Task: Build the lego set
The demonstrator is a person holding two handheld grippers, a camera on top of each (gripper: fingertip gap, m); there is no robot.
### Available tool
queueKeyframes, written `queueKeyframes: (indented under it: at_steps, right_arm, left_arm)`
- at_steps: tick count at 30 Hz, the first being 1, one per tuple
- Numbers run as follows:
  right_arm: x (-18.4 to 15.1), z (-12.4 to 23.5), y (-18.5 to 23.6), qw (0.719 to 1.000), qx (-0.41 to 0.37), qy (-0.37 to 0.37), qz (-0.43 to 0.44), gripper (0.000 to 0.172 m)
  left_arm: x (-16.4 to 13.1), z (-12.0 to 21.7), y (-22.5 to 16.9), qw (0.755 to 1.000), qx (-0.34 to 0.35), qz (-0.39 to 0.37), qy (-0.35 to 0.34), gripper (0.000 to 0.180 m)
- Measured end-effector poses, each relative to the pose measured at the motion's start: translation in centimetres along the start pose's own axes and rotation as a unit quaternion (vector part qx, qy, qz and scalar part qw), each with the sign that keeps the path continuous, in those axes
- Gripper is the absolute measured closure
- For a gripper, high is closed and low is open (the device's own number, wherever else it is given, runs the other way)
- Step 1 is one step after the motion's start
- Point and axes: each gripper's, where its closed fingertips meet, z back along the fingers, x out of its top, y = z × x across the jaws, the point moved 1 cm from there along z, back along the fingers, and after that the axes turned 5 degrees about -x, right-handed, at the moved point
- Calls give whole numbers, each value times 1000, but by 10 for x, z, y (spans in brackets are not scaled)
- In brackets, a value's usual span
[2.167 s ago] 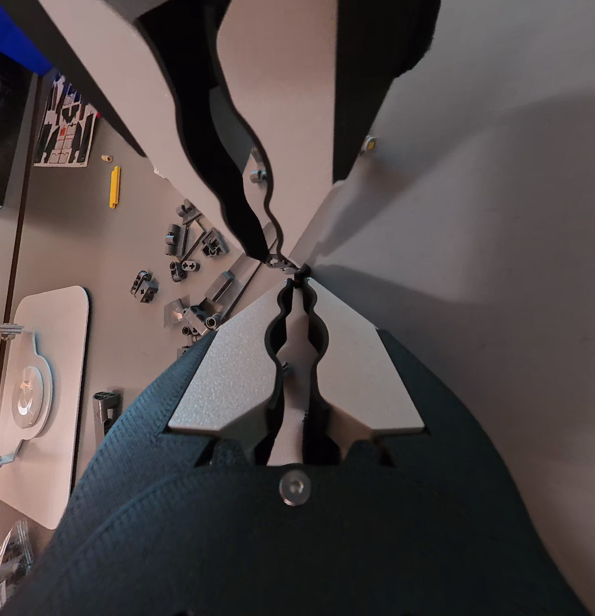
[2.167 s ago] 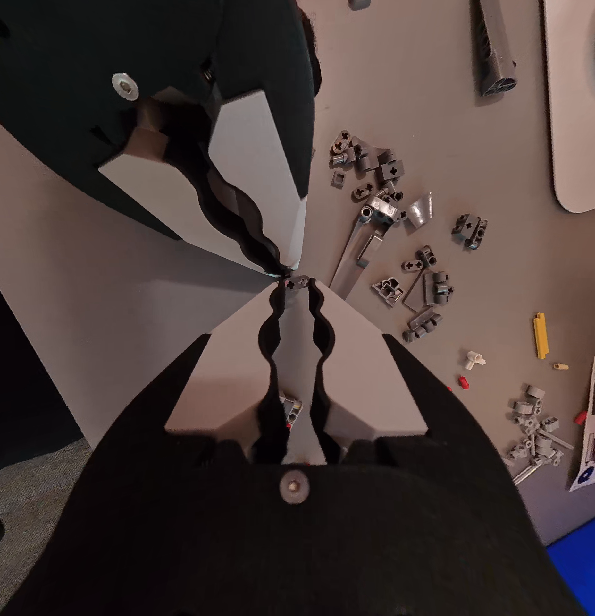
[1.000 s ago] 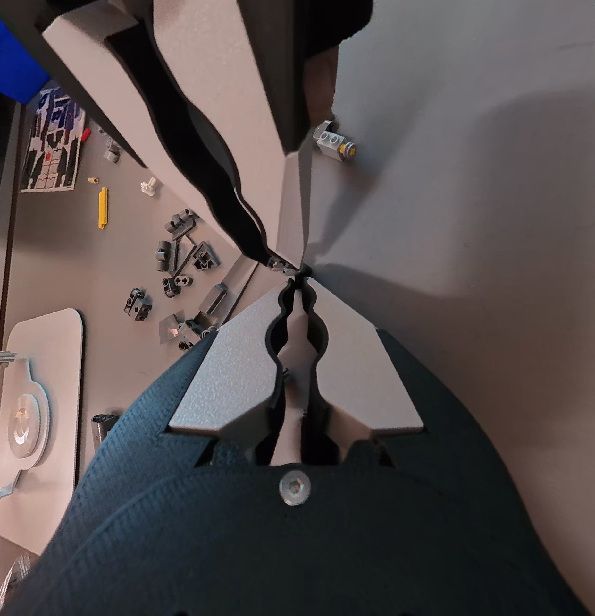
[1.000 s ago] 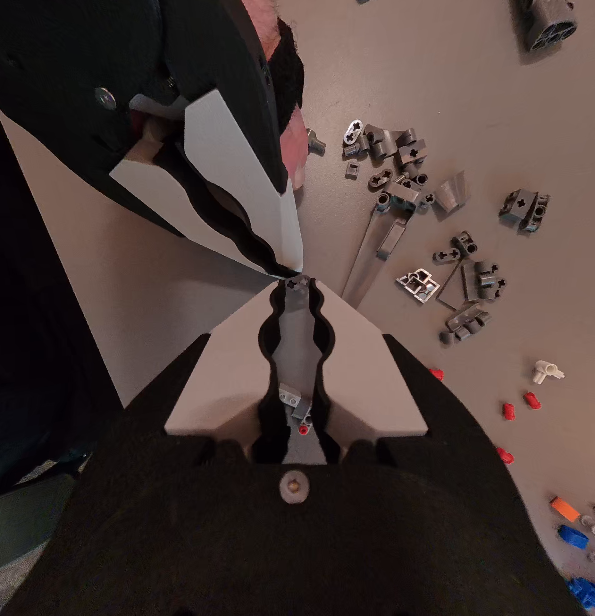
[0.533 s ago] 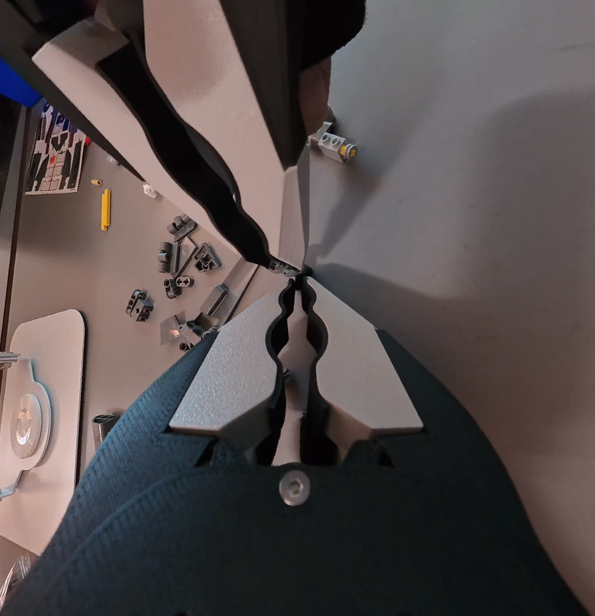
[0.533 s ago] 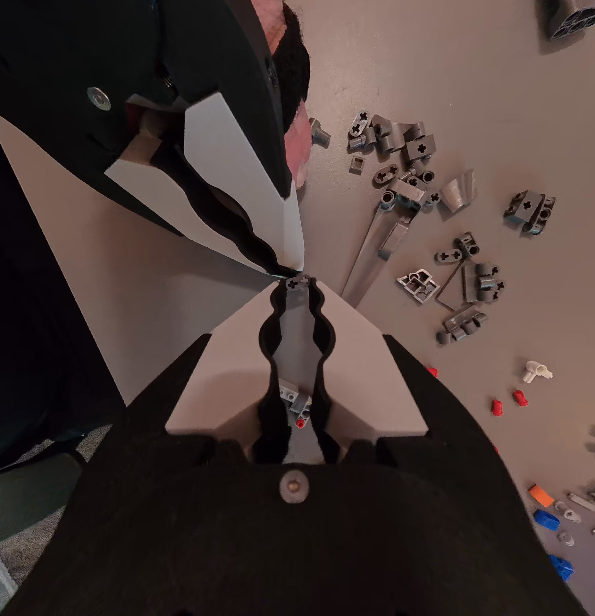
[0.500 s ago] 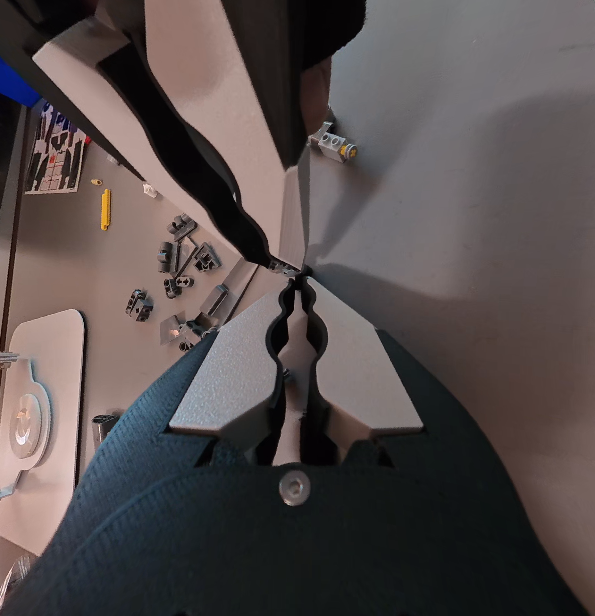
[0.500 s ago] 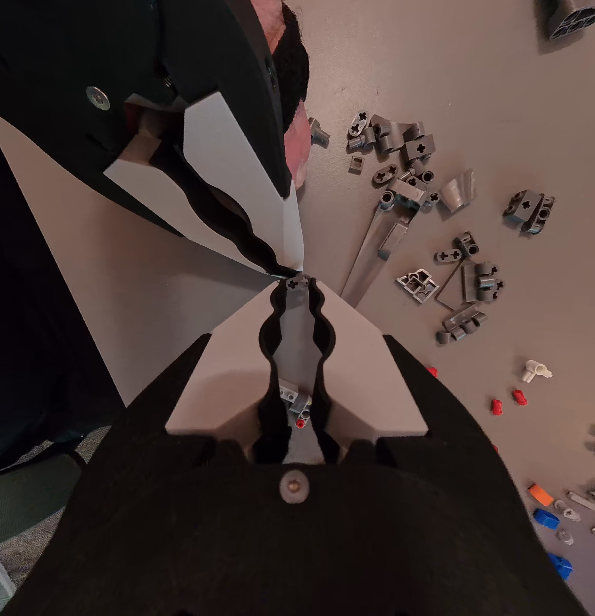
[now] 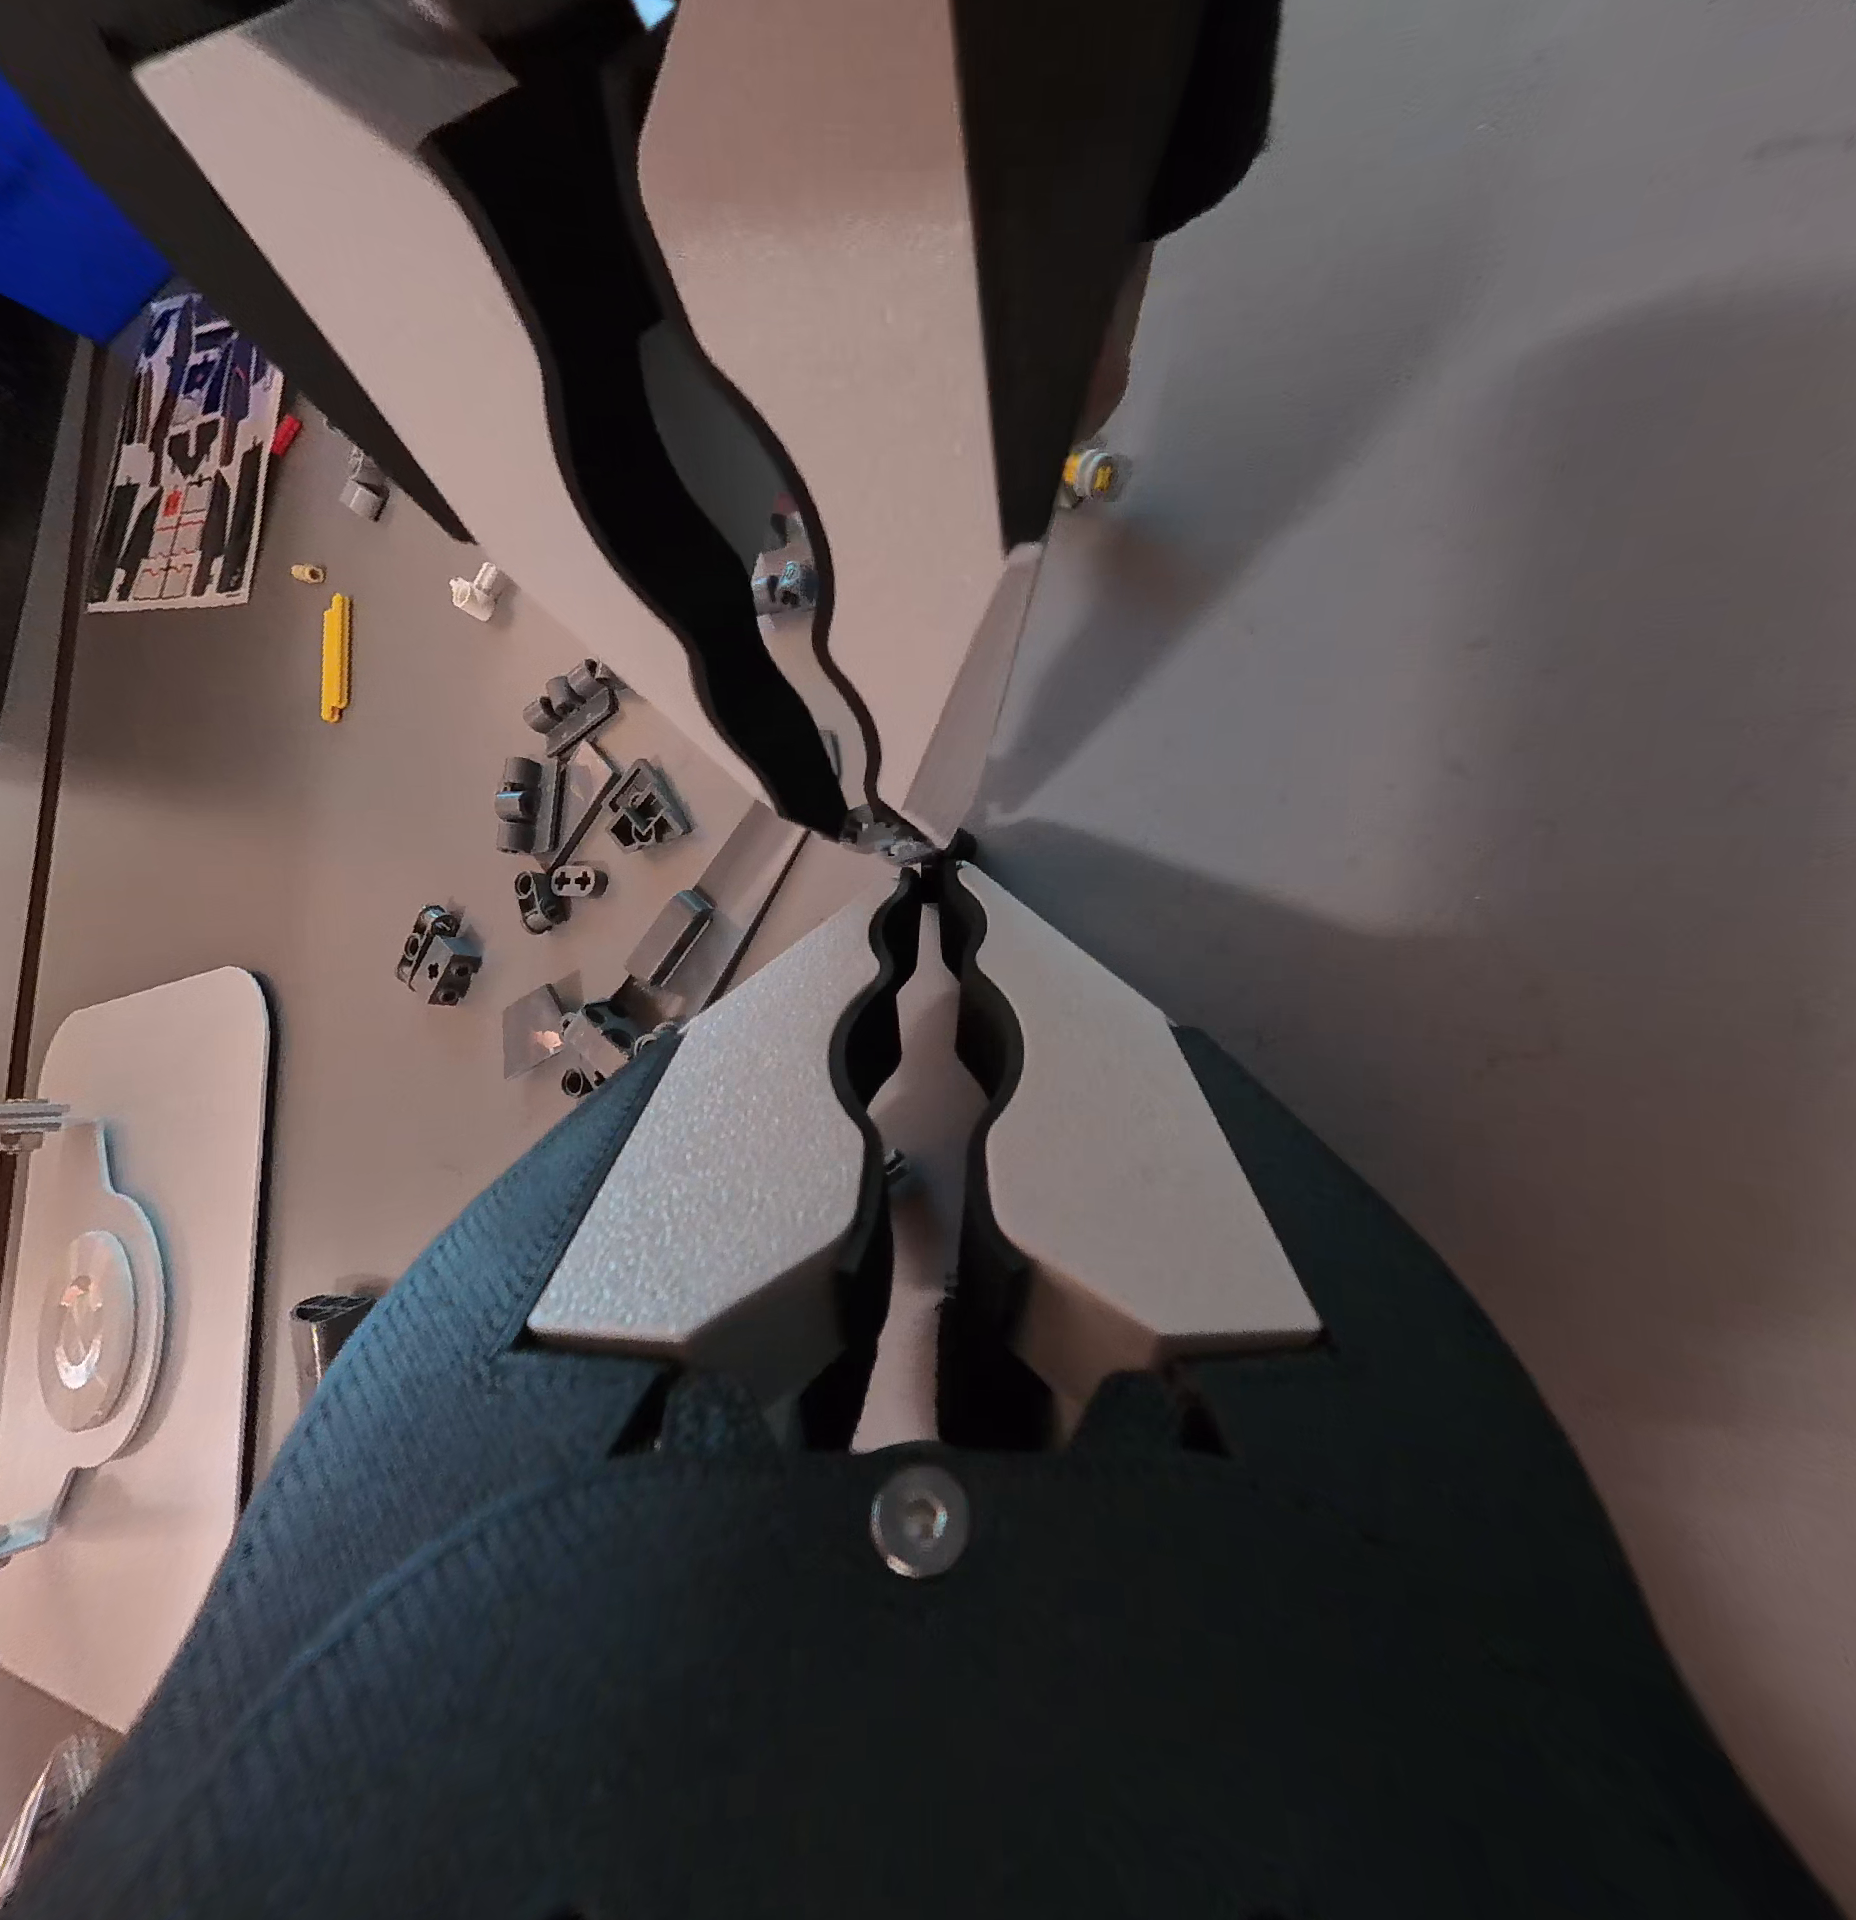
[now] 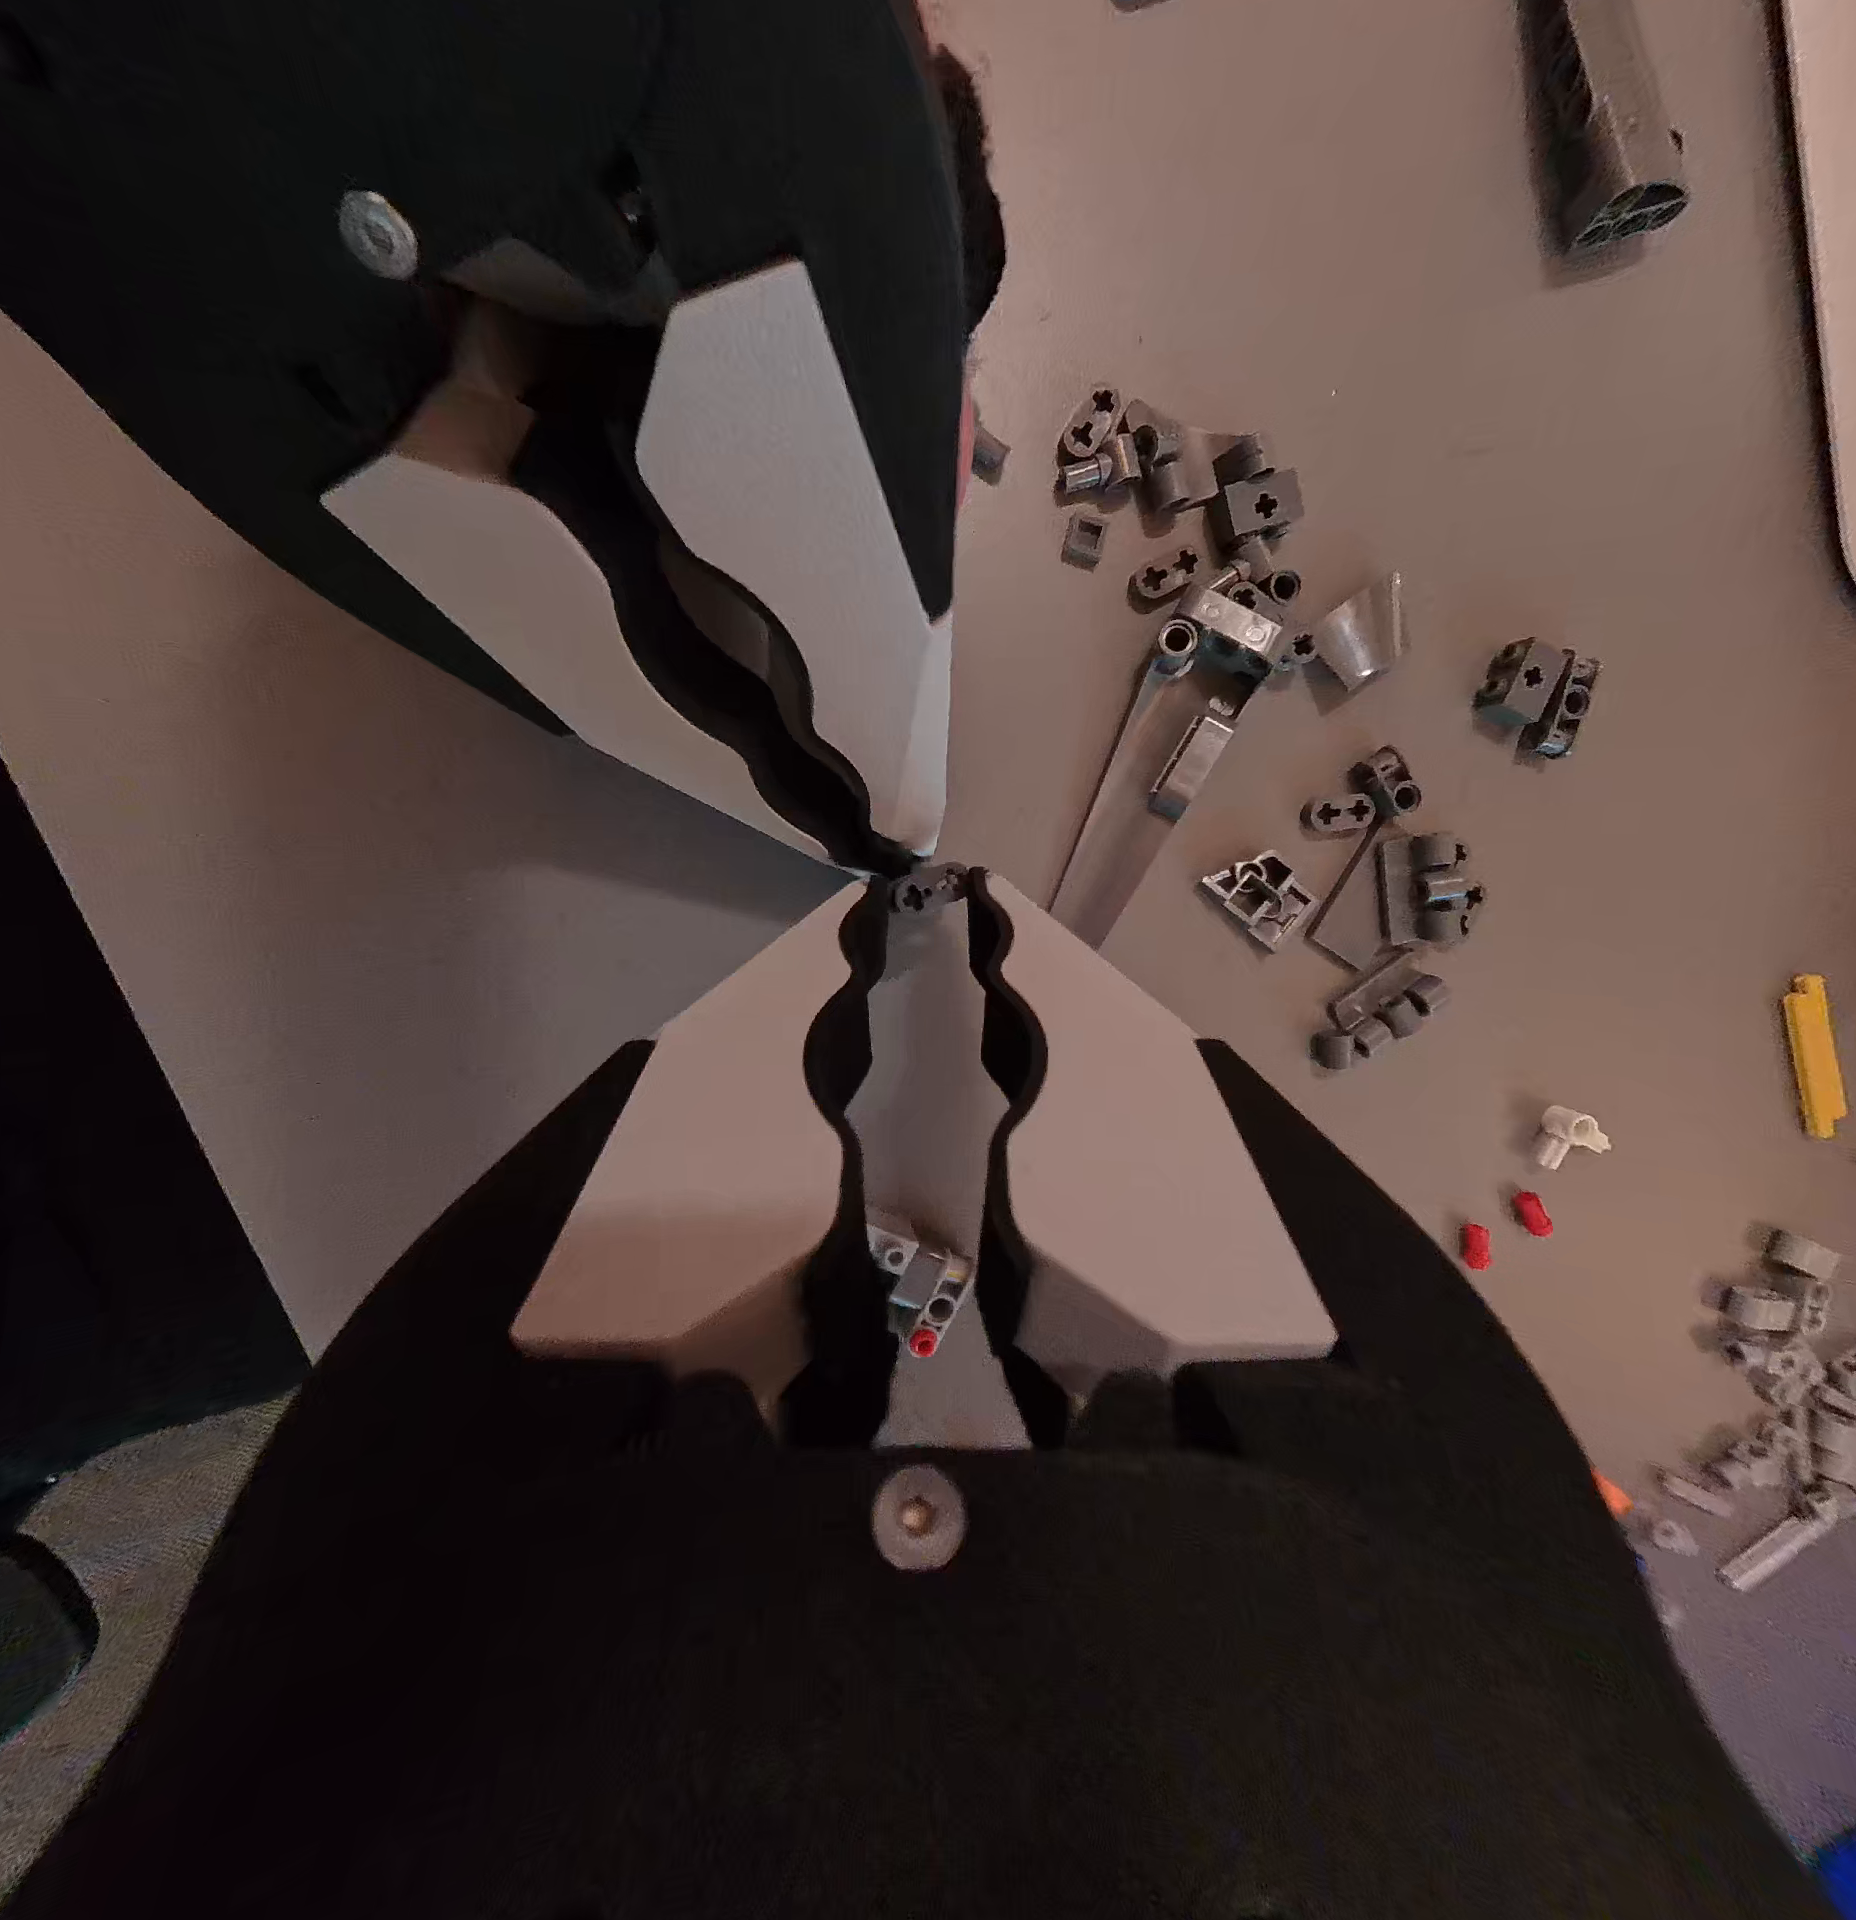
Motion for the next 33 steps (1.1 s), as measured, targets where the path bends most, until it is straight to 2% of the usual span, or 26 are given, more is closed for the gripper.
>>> queueKeyframes:
  at_steps: [13,23,24,33]
  right_arm:
    - [7,10,-2,998,46,-41,19,153]
    - [2,6,0,989,137,-46,10,154]
    - [2,5,-1,990,135,-45,12,159]
    - [3,4,-1,991,117,-51,28,163]
  left_arm:
    - [2,-1,0,1000,-4,-5,-3,179]
    - [2,-2,0,1000,-5,-6,-5,179]
    - [2,-2,0,1000,-6,-6,-5,179]
    - [2,-2,0,1000,-6,-7,-5,179]
